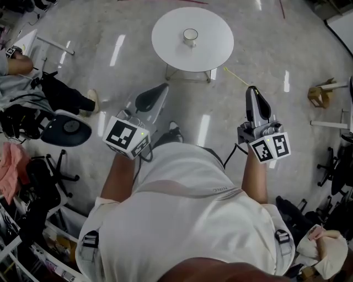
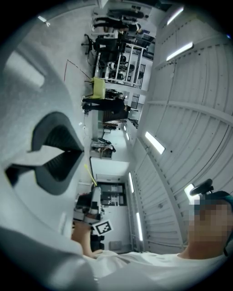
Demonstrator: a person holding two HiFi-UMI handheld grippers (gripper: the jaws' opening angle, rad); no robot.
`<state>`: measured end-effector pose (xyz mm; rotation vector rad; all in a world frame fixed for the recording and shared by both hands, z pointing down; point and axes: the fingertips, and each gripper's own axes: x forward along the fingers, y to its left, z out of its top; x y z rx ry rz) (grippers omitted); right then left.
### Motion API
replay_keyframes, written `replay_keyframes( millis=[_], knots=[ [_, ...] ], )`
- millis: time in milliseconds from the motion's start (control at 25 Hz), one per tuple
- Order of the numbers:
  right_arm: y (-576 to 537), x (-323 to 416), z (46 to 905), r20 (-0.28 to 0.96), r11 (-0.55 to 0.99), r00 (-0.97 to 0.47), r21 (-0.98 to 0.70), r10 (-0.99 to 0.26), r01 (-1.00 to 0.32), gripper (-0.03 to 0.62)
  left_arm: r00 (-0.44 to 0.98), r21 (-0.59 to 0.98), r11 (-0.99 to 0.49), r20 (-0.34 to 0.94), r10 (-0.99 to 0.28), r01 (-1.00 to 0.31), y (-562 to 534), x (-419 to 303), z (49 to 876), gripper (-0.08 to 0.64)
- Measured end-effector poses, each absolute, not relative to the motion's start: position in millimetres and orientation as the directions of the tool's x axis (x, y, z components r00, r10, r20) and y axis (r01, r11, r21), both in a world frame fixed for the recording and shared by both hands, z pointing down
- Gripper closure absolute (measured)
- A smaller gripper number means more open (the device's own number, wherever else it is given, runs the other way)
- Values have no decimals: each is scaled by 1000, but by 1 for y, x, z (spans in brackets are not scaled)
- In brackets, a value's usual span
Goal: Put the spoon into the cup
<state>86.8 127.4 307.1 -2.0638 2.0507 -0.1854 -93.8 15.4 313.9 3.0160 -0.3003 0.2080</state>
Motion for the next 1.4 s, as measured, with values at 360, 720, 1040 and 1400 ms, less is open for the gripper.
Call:
replay_keyframes(
  millis=[360, 720, 1040, 1400],
  knots=[
    [24, 155, 333, -8, -2, 4, -255, -1000, -967, 581, 973, 97, -978, 157, -171, -187, -79, -15, 317, 558],
    [-101, 253, 391, 111, 169, -194, -204, -975, -964, 581, 911, 129, -914, 208, -355, -386, -155, 72, 350, 558],
    [-213, 283, 462, 325, 357, -394, -170, -860, -919, 580, 804, 185, -787, 238, -545, -588, -203, 93, 365, 558],
    [-280, 248, 559, 495, 371, -412, -183, -765, -910, 580, 730, 242, -690, 277, -625, -683, -228, 50, 400, 558]
  ],
)
